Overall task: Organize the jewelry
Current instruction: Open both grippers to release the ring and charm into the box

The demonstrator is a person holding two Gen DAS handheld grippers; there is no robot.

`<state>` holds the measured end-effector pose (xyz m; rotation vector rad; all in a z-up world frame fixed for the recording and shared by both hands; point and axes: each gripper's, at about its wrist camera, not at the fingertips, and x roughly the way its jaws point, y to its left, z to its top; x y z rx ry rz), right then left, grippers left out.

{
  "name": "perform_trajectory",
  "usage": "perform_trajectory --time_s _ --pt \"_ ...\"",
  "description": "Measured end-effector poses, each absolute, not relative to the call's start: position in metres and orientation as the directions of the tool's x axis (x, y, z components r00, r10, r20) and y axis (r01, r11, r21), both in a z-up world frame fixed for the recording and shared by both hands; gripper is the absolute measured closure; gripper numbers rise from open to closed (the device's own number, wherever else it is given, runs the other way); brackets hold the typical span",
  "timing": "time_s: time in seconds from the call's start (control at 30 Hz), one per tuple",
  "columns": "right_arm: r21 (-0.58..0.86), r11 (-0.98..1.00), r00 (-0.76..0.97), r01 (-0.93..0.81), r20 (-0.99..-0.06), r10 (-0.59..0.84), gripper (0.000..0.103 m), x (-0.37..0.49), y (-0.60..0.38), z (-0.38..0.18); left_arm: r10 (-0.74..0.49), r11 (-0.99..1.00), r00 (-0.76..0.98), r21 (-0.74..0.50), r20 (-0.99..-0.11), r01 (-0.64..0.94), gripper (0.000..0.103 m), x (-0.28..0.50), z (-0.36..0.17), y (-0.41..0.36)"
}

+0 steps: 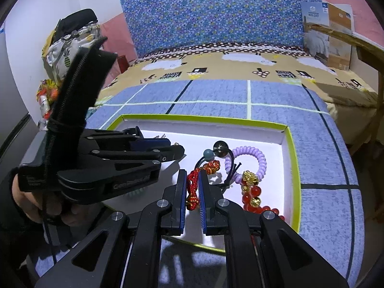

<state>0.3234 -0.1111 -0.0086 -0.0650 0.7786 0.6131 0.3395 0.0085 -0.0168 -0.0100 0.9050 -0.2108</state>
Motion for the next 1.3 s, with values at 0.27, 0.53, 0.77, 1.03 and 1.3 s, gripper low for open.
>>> perform_trajectory --time_s 0.27,0.53,0.77,1.03,1.3 --pt "0.18 0.831 0.522 -0.526 -0.703 0.483 0.094 0.334 -0.109 -0.019 -0.196 0.977 0.597 -0.1 -0.778 0.189 0.08 0.34 -0.017 0.011" --pt "0.174 0.844 0.52 -0.508 -0.719 0.461 0.091 0.337 -0.109 -0.022 -0.194 0.976 0.594 -0.096 -0.781 0.193 0.073 0.34 -0.016 0.011" --pt "0.155 0.839 0.542 -0.521 -0.7 0.465 0.079 0.327 -0.109 -0.012 -0.191 0.979 0.605 -0.104 -0.773 0.176 0.072 0.33 -0.01 0.019" --pt "0.13 0.846 0.584 -0.517 -0.669 0.46 0.079 0.299 -0.118 0.007 -0.196 0.979 0.652 -0.11 -0.733 0.17 0.072 0.298 0.011 0.026" --pt "0.102 0.854 0.638 -0.511 -0.621 0.456 0.079 0.248 -0.132 0.03 -0.198 0.979 0.731 -0.098 -0.654 0.177 0.072 0.238 0.036 0.026"
